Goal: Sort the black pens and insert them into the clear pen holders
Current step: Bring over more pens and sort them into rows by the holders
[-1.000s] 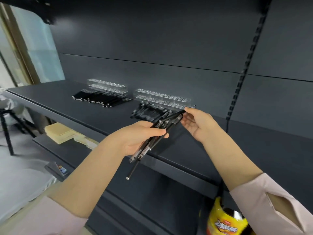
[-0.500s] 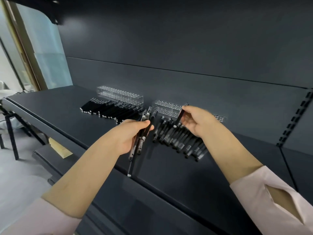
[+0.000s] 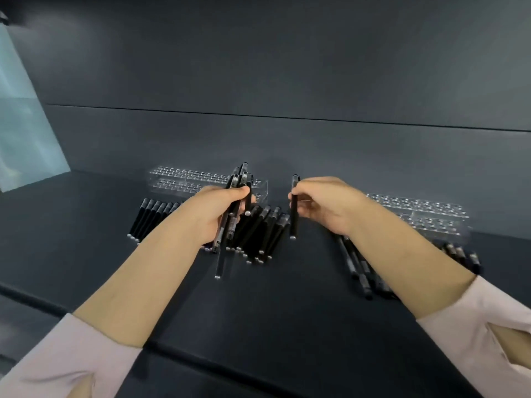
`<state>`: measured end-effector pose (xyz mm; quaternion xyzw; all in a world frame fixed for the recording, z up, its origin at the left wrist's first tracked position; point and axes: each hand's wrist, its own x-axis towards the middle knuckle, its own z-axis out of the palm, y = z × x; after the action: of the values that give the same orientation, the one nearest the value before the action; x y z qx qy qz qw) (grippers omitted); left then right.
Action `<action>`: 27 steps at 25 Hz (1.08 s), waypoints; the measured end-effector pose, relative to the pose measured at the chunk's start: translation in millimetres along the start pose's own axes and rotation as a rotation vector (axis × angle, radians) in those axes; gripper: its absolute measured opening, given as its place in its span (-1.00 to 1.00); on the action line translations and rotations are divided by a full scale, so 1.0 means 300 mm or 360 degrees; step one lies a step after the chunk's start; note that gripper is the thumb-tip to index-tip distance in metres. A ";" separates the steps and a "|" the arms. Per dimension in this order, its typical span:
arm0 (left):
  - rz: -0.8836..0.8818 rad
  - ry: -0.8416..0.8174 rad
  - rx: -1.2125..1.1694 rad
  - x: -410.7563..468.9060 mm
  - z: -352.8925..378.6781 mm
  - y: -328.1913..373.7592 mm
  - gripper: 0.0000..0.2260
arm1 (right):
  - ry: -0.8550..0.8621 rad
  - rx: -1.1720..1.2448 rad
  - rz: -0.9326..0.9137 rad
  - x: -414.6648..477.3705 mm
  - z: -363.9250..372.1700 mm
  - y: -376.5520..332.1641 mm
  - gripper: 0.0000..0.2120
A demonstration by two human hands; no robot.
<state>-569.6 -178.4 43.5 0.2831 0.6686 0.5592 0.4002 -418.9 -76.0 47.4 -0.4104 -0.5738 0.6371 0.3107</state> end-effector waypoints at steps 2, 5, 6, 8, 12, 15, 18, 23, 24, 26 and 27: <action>-0.0028 -0.0093 0.0028 0.070 -0.070 0.013 -0.83 | 0.0068 -0.0026 -0.0045 0.033 0.094 0.017 -0.82; -0.0032 -0.0189 0.0068 0.154 -0.145 0.022 -0.83 | 0.0212 -0.0103 -0.0036 0.068 0.182 0.058 -0.60; -0.0026 -0.0221 0.0063 0.181 -0.168 0.022 -0.83 | 0.0264 -0.0187 -0.0035 0.081 0.211 0.069 -0.59; -0.0001 -0.0280 0.0052 0.221 -0.197 0.018 -0.83 | 0.0347 -0.0395 -0.0078 0.105 0.254 0.088 -0.64; 0.0081 -0.0369 0.0036 0.267 -0.232 -0.001 -0.86 | 0.0464 -0.0976 -0.0284 0.167 0.333 0.117 -0.89; 0.0114 -0.0390 0.0040 0.280 -0.252 -0.022 -0.86 | 0.0547 -0.1397 -0.0376 0.187 0.352 0.143 -0.93; 0.0106 -0.0380 0.0023 0.295 -0.274 -0.040 -0.86 | 0.0546 -0.1391 -0.0427 0.182 0.348 0.153 -0.90; 0.0106 -0.0449 -0.0073 0.295 -0.271 -0.041 -0.91 | 0.0574 -0.1295 -0.0491 0.165 0.358 0.156 -0.77; 0.0102 -0.0470 -0.0069 0.289 -0.267 -0.042 -0.92 | 0.0609 -0.1108 -0.0516 0.163 0.358 0.153 -0.73; 0.0096 -0.0536 -0.0017 0.274 -0.257 -0.044 -0.92 | 0.0568 -0.0515 -0.0424 0.153 0.356 0.133 -0.72; 0.0095 -0.0576 0.0022 0.266 -0.253 -0.045 -0.90 | 0.0489 -0.0223 -0.0339 0.146 0.355 0.119 -0.75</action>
<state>-674.8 -155.1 17.0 0.4015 0.5809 0.5061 0.4951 -530.5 -94.1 5.5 -0.4604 -0.6026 0.4891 0.4310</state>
